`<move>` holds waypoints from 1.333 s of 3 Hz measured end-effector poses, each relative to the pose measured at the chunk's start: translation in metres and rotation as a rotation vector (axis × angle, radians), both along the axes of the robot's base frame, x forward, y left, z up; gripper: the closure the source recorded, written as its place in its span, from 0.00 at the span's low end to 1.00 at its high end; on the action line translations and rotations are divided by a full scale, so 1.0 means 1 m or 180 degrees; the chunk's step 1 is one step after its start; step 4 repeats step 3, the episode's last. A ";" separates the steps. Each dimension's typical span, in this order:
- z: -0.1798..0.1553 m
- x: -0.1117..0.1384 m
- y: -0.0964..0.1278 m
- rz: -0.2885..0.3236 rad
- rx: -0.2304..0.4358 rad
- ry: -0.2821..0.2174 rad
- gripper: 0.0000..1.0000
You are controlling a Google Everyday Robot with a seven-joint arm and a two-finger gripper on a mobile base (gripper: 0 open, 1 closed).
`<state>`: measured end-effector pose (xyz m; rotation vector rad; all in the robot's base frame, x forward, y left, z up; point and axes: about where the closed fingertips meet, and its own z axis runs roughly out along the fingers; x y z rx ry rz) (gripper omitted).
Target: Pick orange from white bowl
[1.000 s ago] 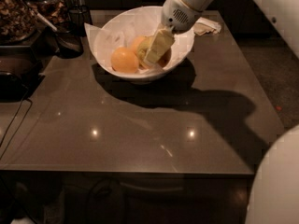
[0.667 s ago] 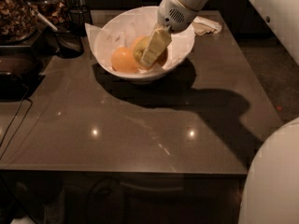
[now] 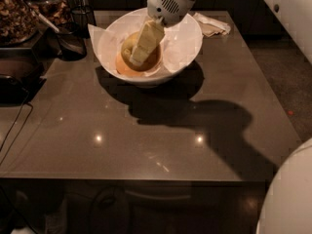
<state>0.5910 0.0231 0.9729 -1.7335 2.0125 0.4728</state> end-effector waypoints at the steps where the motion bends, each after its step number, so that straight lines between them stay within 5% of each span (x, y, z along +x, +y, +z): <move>1: 0.009 -0.020 0.013 0.0088 0.0073 0.0032 1.00; 3: 0.030 -0.061 0.042 0.0398 0.0085 -0.0025 1.00; 4: 0.030 -0.061 0.042 0.0398 0.0085 -0.0025 1.00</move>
Offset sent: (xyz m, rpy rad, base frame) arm -0.0690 0.0433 0.0315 0.0319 0.0080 0.1395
